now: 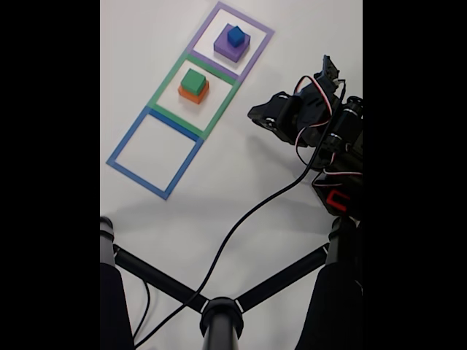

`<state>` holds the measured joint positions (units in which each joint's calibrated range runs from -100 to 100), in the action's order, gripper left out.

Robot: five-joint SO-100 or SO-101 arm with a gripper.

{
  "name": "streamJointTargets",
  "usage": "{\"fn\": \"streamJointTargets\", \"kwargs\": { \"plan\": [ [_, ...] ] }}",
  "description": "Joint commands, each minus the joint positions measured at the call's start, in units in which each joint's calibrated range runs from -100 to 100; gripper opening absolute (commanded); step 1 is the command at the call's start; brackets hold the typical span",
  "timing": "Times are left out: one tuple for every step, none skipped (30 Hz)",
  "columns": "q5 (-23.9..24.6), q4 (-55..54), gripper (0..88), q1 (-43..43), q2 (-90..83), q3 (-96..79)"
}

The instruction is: Tower of hanoi

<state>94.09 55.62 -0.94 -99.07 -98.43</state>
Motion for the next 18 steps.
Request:
{"fn": "streamJointTargets", "kwargs": {
  "plan": [
    [-0.34,-0.54,0.0,-0.01,-0.85,-0.39],
    [-1.81,-0.78,0.0,0.60,-0.85,-0.48],
    [-2.73,-0.78,0.0,0.90,-0.85,-0.48],
    [-3.83,-1.43,0.0,0.83,-0.85,-0.57],
    [-5.12,-2.16,0.0,0.60,-0.85,-0.57],
    [-7.88,-2.64,0.0,0.52,-0.53,-0.02],
    [-10.45,-2.81,0.0,0.52,-0.13,0.80],
    [-12.65,-3.13,0.0,0.45,0.83,1.98],
    [-14.68,-3.78,0.0,0.14,2.36,3.70],
    [-16.33,-4.34,0.0,0.06,3.80,5.16],
    [-18.54,-4.75,0.0,-0.01,5.32,6.79],
    [-20.38,-4.83,0.0,-0.01,6.84,8.70],
    [-22.58,-4.51,0.0,0.06,9.17,11.43],
    [-23.50,-4.26,0.0,0.14,11.81,14.24],
    [-23.87,-3.94,0.0,0.22,15.10,17.88],
    [-24.05,-3.45,0.0,0.22,17.90,21.51],
    [-25.15,-2.56,0.0,0.22,21.19,25.97],
    [-27.18,-1.27,0.0,0.22,24.07,30.06]
  ]
}}
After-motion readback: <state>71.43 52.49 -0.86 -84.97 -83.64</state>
